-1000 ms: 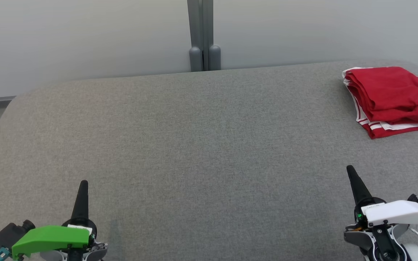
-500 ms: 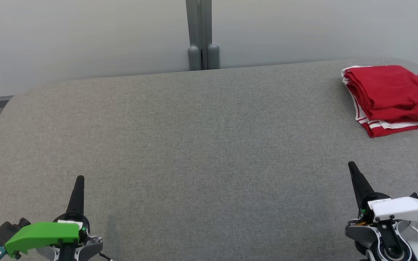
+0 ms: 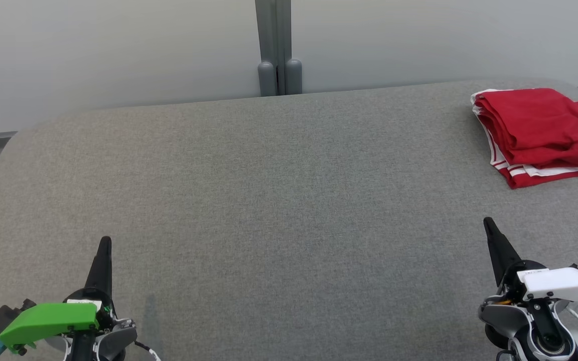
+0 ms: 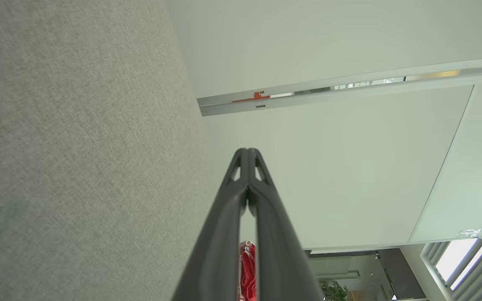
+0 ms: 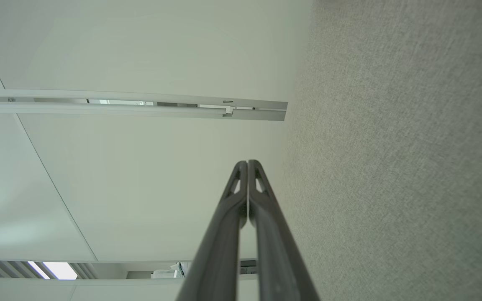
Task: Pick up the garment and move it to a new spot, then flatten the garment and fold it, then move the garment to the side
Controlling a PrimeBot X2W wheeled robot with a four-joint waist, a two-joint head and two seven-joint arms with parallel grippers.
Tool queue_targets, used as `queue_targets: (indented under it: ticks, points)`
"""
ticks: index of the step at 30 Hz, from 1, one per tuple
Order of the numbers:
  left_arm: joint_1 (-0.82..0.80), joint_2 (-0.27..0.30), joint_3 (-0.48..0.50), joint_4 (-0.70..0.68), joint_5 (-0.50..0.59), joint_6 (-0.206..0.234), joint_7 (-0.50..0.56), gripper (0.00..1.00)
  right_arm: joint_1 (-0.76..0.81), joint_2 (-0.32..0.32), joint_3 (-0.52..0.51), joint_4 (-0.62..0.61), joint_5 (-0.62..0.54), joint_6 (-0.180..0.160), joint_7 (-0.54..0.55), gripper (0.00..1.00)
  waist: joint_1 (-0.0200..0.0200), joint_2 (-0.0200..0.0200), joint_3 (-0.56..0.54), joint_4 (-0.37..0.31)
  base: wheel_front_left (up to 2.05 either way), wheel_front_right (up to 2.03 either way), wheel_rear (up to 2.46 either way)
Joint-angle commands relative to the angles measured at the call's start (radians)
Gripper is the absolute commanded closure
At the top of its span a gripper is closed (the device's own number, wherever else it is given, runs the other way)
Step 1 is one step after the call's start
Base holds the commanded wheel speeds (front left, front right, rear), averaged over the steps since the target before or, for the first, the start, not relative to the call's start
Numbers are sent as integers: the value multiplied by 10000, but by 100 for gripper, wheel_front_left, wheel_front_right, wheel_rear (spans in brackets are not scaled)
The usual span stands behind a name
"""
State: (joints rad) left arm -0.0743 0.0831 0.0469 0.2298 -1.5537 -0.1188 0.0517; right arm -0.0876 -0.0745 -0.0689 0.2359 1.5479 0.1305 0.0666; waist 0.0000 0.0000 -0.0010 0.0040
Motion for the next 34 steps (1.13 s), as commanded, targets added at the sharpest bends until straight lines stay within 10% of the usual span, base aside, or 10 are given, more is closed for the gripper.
queue_targets:
  ticks: [1,34]
  points:
    - [-237,33,72,14,-198,-75,64,100,-128,12,-52,22,216,4,67,100,0,0,4,-4,0,0,0]
    - [-398,-79,359,155,-852,-152,373,100,-230,113,-284,91,786,4,358,100,0,0,42,-40,0,0,0]
